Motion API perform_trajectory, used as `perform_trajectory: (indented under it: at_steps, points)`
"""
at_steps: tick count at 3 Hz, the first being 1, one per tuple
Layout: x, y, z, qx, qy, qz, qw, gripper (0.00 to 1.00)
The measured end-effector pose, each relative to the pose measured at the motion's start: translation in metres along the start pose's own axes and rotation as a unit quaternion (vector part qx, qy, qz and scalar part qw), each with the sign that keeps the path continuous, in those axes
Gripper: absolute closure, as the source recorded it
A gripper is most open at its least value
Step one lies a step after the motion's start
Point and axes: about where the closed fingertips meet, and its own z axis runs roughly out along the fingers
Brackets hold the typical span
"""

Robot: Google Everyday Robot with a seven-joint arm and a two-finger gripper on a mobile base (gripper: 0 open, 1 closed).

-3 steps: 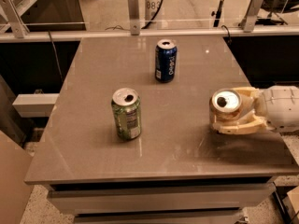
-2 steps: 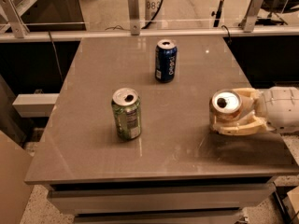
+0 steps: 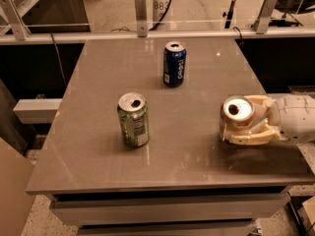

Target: Place orange can upright

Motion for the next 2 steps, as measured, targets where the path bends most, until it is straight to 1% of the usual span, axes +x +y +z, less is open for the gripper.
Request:
perform_trajectory:
  at_steps: [2]
  points:
    - [0.0012, 0.0036, 0.0027, -0.002, -0.008, 0.01, 0.9999, 1.0]
